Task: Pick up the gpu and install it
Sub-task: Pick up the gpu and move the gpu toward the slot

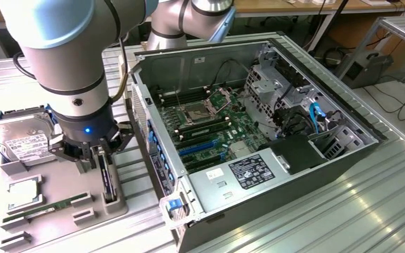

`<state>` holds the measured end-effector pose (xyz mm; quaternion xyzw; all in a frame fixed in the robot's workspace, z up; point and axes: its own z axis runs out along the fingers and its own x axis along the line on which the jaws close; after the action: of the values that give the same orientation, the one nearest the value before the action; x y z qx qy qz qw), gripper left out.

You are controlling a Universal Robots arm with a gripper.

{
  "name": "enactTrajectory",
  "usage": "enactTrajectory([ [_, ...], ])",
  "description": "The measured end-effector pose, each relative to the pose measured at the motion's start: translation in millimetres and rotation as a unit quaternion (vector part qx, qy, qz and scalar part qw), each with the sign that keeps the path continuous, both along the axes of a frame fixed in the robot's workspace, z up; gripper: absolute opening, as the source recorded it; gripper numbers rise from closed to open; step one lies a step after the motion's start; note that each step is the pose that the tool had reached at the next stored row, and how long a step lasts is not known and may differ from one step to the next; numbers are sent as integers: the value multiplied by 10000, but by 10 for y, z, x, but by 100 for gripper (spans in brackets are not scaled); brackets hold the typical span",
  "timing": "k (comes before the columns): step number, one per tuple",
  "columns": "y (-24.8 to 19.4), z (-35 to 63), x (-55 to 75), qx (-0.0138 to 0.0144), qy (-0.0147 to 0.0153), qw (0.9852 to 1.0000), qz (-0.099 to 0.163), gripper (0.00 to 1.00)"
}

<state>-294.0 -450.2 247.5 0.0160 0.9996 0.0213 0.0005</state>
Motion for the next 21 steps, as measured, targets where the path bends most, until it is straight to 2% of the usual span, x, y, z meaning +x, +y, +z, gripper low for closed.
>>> enactTrajectory([
  [5,0,-33,2,-3,1,10000,0,36],
  [16,0,-38,2,-3,0,10000,0,36],
  [18,0,-38,2,-3,1,10000,0,35],
  [19,0,-37,2,-3,1,10000,0,28],
  [21,0,-37,2,-3,0,10000,0,26],
])
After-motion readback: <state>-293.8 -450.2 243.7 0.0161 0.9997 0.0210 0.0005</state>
